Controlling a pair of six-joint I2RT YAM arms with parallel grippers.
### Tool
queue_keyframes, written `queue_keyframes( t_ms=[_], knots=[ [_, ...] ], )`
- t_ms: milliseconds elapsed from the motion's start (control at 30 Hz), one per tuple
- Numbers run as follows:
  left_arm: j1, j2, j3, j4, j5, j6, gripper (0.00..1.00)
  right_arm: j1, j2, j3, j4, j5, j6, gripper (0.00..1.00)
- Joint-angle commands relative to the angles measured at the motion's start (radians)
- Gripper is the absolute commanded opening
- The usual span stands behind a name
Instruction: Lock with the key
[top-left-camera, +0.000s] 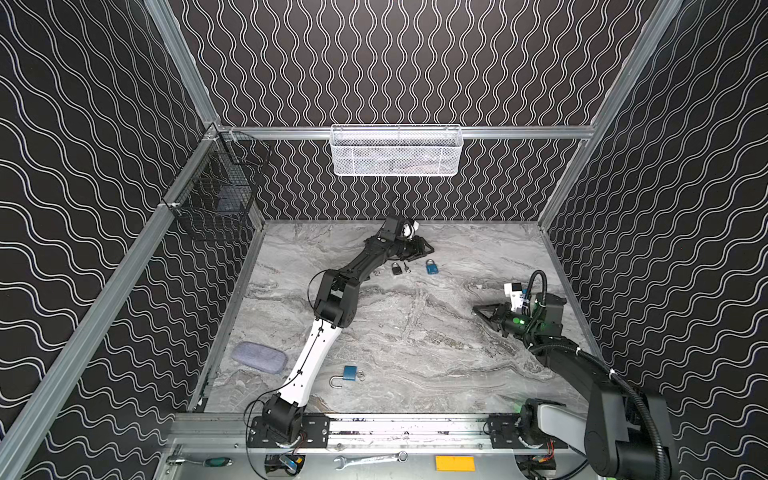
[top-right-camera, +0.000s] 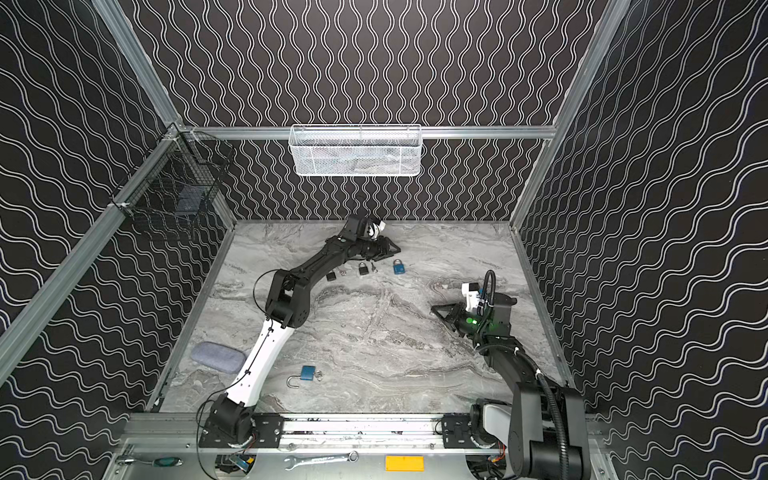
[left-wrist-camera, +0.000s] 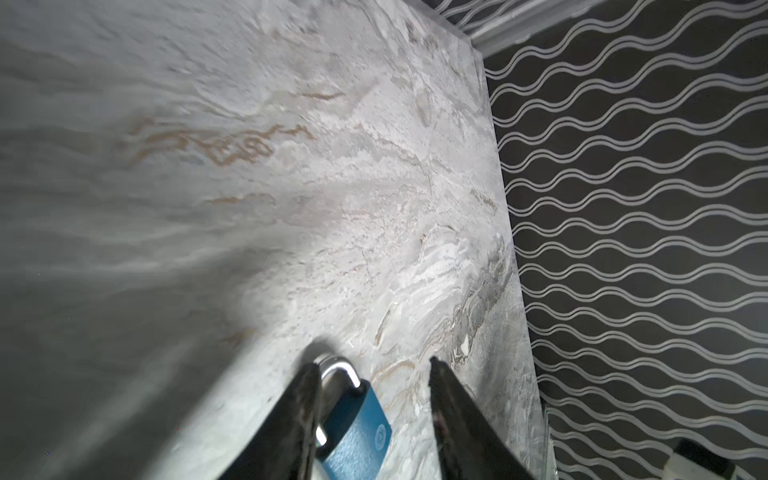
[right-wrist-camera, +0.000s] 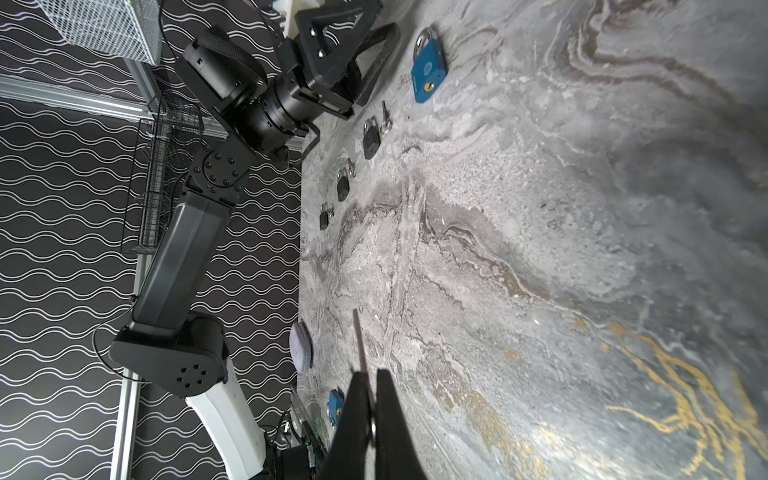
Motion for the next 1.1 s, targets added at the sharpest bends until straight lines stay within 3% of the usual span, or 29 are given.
queue_keyframes(
  t_ms=[0,200,300,433,467,500,700,800,1067],
  knots=[
    [0.012,-0.055,-0.004,0.037,-0.024,0.003,0.47,0.000,-0.009,0.028,-0.060,0.022,-0.040,0.00],
    [0.033,-0.220,-0.035,-0.066,-0.108,0.112,0.50,-0.001,-0.010,0.139,-0.246,0.092,-0.168,0.00],
    [0.048,-0.344,-0.108,-0.079,-0.168,0.160,0.79,-0.001,-0.019,0.199,-0.341,0.145,-0.233,0.00],
    [0.071,-0.486,-0.175,-0.120,-0.231,0.221,0.83,0.000,-0.015,0.277,-0.437,0.211,-0.304,0.00],
    [0.077,-0.520,-0.195,-0.124,-0.241,0.233,0.92,0.000,-0.009,0.295,-0.452,0.220,-0.317,0.00],
    [0.085,-0.561,-0.223,-0.125,-0.255,0.241,0.95,0.000,0.000,0.316,-0.467,0.234,-0.329,0.00],
    [0.130,-0.809,-0.415,-0.130,-0.339,0.300,0.98,0.002,0.059,0.394,-0.468,0.292,-0.344,0.00],
    [0.138,-0.937,-0.515,-0.152,-0.439,0.323,0.98,0.006,0.125,0.433,-0.449,0.292,-0.344,0.00],
    [0.141,-1.273,-0.873,-0.170,-0.620,0.255,0.98,0.088,0.338,0.578,-0.400,0.367,-0.332,0.00]
  ],
)
